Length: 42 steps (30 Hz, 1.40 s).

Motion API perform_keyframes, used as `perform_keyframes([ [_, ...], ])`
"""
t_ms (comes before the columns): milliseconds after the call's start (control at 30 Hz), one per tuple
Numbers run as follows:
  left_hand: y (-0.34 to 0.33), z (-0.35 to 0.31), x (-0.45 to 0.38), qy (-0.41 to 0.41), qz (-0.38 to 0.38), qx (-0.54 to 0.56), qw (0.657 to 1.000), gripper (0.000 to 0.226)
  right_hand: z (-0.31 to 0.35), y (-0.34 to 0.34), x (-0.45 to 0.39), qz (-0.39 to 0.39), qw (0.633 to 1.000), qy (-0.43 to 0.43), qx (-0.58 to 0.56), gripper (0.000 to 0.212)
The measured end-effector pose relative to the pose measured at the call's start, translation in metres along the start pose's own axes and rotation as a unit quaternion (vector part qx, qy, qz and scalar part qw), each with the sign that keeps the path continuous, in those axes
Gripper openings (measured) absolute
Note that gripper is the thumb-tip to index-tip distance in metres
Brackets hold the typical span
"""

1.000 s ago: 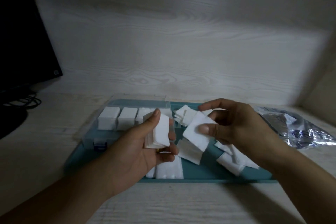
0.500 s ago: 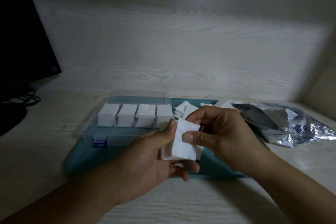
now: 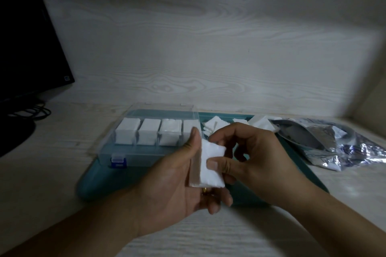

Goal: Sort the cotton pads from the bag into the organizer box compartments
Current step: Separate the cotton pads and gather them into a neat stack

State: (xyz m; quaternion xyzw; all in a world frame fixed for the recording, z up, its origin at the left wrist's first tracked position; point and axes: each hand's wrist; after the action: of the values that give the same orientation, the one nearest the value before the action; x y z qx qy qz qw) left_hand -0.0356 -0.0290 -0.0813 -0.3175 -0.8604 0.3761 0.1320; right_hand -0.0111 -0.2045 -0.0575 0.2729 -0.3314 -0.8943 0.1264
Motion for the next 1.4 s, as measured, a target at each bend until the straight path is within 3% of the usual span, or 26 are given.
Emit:
perform_keyframes([
  [167,-0.002,-0.004,0.003,-0.034,-0.071,-0.060,0.995,0.044,-0.005,-0.001,0.000,-0.045,0.995,-0.010,0.087,0.041],
  [233,-0.003,-0.008,0.003,-0.062,-0.114,-0.048,0.990,0.031,-0.013,0.002,-0.006,-0.080,0.994,-0.027,0.076,0.027],
  [300,0.000,-0.015,0.002,-0.095,-0.157,-0.033,0.982,0.033,-0.021,0.011,-0.013,-0.099,0.989,-0.059,0.088,0.007],
  [367,0.003,-0.019,0.001,-0.122,-0.182,-0.036,0.975,0.037,-0.028,0.018,-0.015,-0.045,0.981,-0.086,0.166,0.009],
  [467,0.004,-0.018,-0.001,-0.137,-0.199,-0.038,0.970,0.044,-0.029,0.013,-0.012,0.088,0.946,-0.110,0.293,0.032],
  [533,0.005,-0.015,-0.002,-0.135,-0.200,-0.039,0.970,0.047,-0.028,0.004,-0.010,0.133,0.928,-0.098,0.334,0.045],
  [633,0.006,-0.012,-0.003,-0.138,-0.205,-0.043,0.968,0.047,-0.025,-0.002,-0.008,0.157,0.929,-0.077,0.327,0.050],
  [833,0.006,-0.011,-0.003,-0.134,-0.214,-0.045,0.967,0.044,-0.024,0.002,-0.009,0.129,0.940,-0.098,0.301,0.028],
  [1067,0.007,-0.011,-0.003,-0.137,-0.211,-0.041,0.967,0.046,-0.024,0.009,-0.014,0.127,0.956,-0.174,0.197,0.028],
  [1200,0.007,-0.011,-0.003,-0.135,-0.208,-0.040,0.968,0.048,-0.029,0.011,-0.015,0.087,0.970,-0.166,0.154,0.018],
  [1400,0.006,-0.011,-0.002,-0.140,-0.207,-0.048,0.967,0.046,-0.030,0.010,-0.015,-0.028,0.975,-0.129,0.180,0.013],
])
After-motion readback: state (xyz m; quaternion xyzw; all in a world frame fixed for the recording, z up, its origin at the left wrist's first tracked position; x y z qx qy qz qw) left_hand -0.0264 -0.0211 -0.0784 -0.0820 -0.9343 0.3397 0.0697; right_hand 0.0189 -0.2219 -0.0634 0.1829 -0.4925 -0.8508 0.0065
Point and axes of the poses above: each hand's wrist, its own x-axis away from the middle knuckle, its own y-axis out of the back of the hand, z = x × y, and after that the axes turned 15 degrees about x, right-handed
